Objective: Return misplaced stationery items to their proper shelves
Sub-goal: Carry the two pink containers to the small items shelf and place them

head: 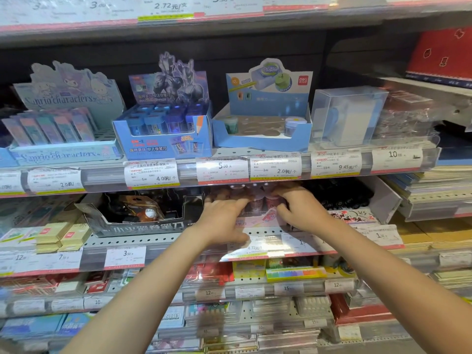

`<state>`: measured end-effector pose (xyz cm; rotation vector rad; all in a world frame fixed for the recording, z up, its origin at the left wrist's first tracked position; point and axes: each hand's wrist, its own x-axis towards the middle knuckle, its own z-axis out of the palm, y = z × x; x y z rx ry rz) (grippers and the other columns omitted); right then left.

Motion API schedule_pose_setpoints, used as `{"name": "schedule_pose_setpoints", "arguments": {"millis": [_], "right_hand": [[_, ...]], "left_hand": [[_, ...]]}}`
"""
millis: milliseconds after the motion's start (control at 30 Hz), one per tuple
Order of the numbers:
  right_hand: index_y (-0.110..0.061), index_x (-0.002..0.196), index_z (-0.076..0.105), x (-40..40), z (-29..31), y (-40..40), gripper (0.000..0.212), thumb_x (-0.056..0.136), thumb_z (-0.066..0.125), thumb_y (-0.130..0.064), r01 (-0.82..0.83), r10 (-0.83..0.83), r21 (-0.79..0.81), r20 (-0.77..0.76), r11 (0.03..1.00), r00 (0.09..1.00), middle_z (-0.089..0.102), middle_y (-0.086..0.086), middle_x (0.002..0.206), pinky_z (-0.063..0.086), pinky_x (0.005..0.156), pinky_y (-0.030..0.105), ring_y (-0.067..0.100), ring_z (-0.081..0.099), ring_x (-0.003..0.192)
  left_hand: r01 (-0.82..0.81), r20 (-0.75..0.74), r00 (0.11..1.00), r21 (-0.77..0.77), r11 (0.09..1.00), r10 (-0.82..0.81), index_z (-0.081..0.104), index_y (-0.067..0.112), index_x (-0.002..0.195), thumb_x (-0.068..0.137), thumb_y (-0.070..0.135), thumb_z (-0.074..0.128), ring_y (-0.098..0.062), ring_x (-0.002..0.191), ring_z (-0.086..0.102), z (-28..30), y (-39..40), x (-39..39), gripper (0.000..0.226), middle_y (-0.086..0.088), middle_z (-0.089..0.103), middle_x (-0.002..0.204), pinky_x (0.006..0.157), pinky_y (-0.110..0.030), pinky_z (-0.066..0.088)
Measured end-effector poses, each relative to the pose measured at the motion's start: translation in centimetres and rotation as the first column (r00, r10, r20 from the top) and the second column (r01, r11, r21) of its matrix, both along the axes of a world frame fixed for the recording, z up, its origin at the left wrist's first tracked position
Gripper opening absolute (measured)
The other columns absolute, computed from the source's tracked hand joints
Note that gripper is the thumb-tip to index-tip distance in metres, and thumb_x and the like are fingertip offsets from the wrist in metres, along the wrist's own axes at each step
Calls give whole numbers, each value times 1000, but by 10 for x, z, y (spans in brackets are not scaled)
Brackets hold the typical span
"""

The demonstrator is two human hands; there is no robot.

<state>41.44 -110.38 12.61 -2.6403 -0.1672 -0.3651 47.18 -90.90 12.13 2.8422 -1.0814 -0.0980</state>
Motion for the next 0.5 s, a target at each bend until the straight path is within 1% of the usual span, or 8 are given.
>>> {"name": "schedule_pose_setpoints", "arguments": {"millis": [67, 100, 167, 267, 367, 433, 467, 500], "right_hand": [[-13, 114, 63, -2, -1, -1, 38, 79, 48, -7, -6, 7, -35, 4, 999, 1000, 65, 8, 118, 44, 83, 29, 26, 57, 103], [-13, 115, 62, -3, -2, -2, 39, 80, 47, -7, -9, 9, -56, 6, 998, 1000, 64, 9, 120, 44, 87, 30, 27, 56, 107], [-10, 116, 61, -4, -3, -4, 39, 80, 46, -8, -6, 6, -91, 1, 996, 1000, 63, 11, 120, 46, 89, 32, 28, 56, 108], [-9, 118, 59, -6, -5, -8, 39, 82, 45, -9, 6, -6, -97, -1, 995, 1000, 63, 13, 120, 45, 89, 33, 30, 56, 108], [-11, 119, 57, -9, -9, -12, 39, 83, 43, -13, 3, -3, -117, -1, 993, 1000, 65, 14, 116, 48, 89, 39, 32, 57, 106], [-9, 114, 60, -11, -11, -13, 34, 84, 45, -12, 14, -9, -113, 39, 994, 999, 66, 15, 110, 46, 84, 33, 32, 57, 103], [-8, 113, 61, -13, -12, -14, 33, 83, 46, -10, 16, -11, -87, 61, 996, 998, 65, 14, 109, 42, 81, 29, 31, 57, 101], [-8, 114, 61, -13, -13, -15, 34, 82, 47, -10, 9, -3, -64, 89, 998, 996, 63, 12, 108, 40, 79, 29, 30, 56, 100]], "left_hand": [[-13, 2, 1000, -13, 1000, 13, 32, 35, 136, 64, 51, 67, -27, 115, 52, -1, -1, 0, 82, 4, 60, 118, 107, -58, 27], [-21, -1, 1000, -21, 1000, 21, 33, 34, 135, 65, 51, 67, -27, 114, 52, -1, -2, -1, 80, 4, 61, 116, 107, -58, 27], [-36, -7, 999, -33, 999, 36, 34, 34, 135, 65, 50, 66, -28, 113, 52, -3, -3, -2, 78, 3, 61, 114, 108, -58, 26], [-59, -33, 998, -66, 996, 57, 34, 34, 136, 68, 48, 63, -28, 117, 47, -4, -3, -6, 76, 3, 59, 120, 109, -56, 23], [-69, -22, 998, -126, 990, 67, 39, 31, 135, 76, 43, 59, -28, 118, 47, -3, -1, -8, 63, 1, 59, 123, 107, -48, 25], [-68, -13, 998, -171, 983, 66, 40, 27, 137, 81, 40, 56, -26, 119, 50, -4, 1, -9, 60, -1, 59, 126, 105, -44, 29], [-62, -10, 998, -200, 978, 61, 40, 25, 138, 81, 41, 54, -25, 119, 51, -5, 3, -11, 61, -2, 59, 126, 105, -42, 32], [-52, -1, 999, -243, 969, 53, 40, 23, 138, 80, 41, 52, -24, 118, 52, -7, 4, -11, 62, -2, 61, 125, 104, -41, 34]]}}
